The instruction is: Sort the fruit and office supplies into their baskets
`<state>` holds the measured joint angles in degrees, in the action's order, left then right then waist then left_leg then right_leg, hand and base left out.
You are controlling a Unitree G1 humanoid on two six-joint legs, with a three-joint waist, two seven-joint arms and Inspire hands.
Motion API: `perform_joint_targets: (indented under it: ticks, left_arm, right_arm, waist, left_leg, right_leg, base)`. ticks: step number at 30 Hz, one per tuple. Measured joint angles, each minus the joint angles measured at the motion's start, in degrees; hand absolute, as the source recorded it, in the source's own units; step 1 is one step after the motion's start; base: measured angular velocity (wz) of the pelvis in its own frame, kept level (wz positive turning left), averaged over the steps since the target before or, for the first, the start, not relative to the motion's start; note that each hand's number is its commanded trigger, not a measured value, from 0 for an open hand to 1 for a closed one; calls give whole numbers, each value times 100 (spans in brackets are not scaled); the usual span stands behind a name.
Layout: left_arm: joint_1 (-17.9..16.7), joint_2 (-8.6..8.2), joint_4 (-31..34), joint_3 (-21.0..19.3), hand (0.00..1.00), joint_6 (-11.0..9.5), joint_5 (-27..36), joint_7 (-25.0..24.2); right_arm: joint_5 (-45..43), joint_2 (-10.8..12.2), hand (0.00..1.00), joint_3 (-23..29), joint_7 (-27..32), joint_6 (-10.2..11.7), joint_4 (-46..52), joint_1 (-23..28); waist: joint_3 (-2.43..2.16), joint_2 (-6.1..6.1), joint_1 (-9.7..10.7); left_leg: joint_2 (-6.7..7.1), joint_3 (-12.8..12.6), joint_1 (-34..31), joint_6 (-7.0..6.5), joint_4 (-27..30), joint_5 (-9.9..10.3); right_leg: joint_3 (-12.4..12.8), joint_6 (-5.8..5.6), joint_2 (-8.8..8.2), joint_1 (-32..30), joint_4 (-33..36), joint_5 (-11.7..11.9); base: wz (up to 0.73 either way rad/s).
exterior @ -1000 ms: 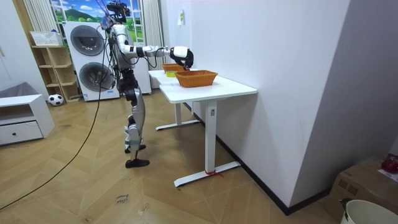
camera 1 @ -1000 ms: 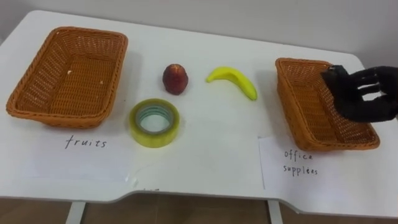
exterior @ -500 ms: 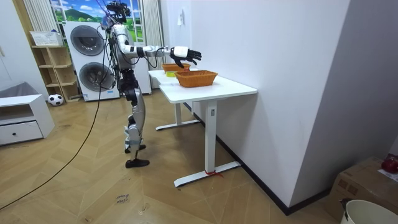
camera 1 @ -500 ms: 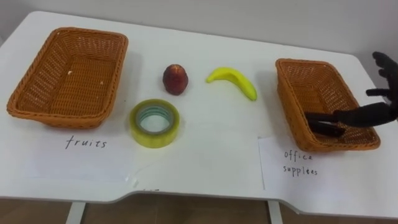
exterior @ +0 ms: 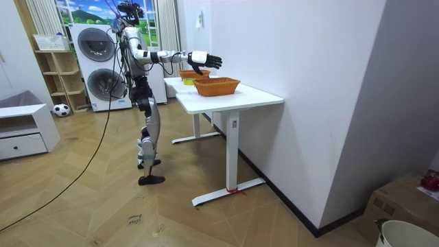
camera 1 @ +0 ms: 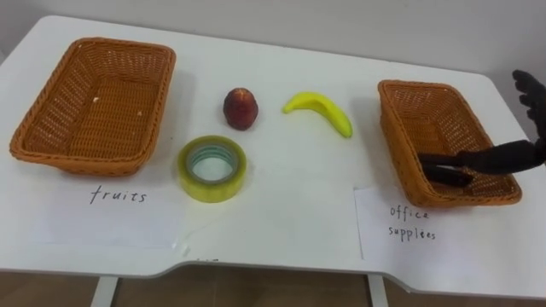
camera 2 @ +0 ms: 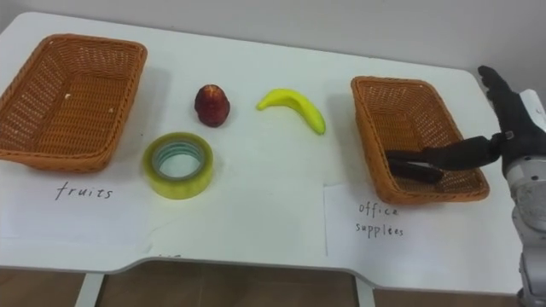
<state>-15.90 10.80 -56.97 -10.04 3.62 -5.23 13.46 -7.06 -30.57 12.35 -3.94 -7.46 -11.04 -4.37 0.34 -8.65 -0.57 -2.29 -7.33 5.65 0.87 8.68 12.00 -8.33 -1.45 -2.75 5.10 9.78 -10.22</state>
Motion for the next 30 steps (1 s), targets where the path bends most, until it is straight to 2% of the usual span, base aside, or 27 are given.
perform_joint_targets:
  ticks: [9,15,21,24,26,30]
  left_arm:
    - [8,0,9,3,0,0,-21,-56]
    - [49,0,11,6,0,-35,-55,-58]
    - [112,-8,68,8,0,-67,-49,-58]
    - [139,-16,99,11,0,-67,-54,-58]
    - [139,-15,114,6,0,-67,-58,-54]
    - [103,-13,125,9,0,-58,-61,-49]
  right_arm:
    - [-27,0,0,0,0,14,129,-3]
    - [20,-1,0,2,2,114,531,-27]
    - [255,0,0,6,2,175,580,-306]
    - [324,5,0,7,2,160,710,-388]
    - [375,13,0,6,2,167,1030,-394]
    - [402,14,0,2,3,167,1213,-424]
  waist:
    - [-4,9,0]
    - [-8,-3,27]
    - [-14,-36,23]
    - [-8,-28,-51]
    - [12,0,-93]
    - [14,2,-146]
  left_leg:
    - [1,0,3,0,6,-1]
    - [4,12,-2,0,17,-1]
    - [13,117,9,-1,53,-1]
    - [11,123,8,0,67,-2]
    - [8,134,5,0,73,-2]
    - [4,211,-8,0,71,-2]
  right_leg:
    - [3,0,-3,3,2,0]
    - [-31,0,-9,8,6,0]
    - [-114,0,-14,76,-3,0]
    - [-141,0,-15,79,-2,0]
    - [-224,0,-19,79,-3,0]
    - [-340,0,-24,104,1,0]
  base:
    - [0]
    - [1]
    - [8]
    - [0]
    - [0]
    - [6]
